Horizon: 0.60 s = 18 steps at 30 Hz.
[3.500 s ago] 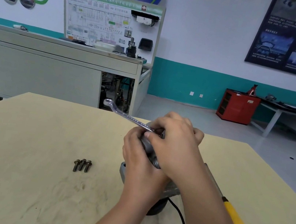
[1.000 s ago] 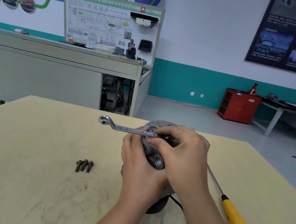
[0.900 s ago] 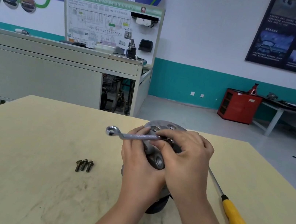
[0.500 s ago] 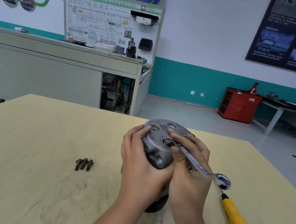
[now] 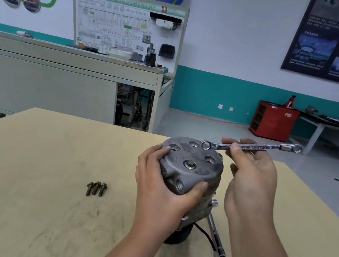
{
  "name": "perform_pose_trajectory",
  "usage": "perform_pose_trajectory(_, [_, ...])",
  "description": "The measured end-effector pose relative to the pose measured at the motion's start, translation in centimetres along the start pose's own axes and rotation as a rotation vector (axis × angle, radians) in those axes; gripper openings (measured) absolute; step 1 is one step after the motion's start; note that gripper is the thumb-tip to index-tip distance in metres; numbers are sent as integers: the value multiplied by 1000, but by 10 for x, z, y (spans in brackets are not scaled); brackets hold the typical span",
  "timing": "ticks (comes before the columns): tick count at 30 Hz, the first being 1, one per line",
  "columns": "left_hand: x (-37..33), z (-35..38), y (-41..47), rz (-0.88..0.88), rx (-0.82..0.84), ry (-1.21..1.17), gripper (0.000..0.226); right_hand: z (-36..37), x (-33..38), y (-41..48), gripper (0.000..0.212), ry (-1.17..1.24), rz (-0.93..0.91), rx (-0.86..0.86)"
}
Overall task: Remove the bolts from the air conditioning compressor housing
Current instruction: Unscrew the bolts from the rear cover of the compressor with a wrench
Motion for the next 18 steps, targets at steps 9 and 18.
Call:
perform_pose_trajectory(9, [-2,2,0,3,12,9,67,-6,-7,-3,27,-178,-50,-12])
perform_pose_trajectory(18, [-1,0,-1,-4,10,-2,67,-5,-14,-1,26,-138,2,1])
Point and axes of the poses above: each hand's wrist, its own y-axis towards the middle knuckle, its own z-axis out of the palm, x = y × z, the point moved 5 cm from there along y, towards the middle knuckle, and after that the axes turned 12 degrees about -z, right-handed, at the moved point
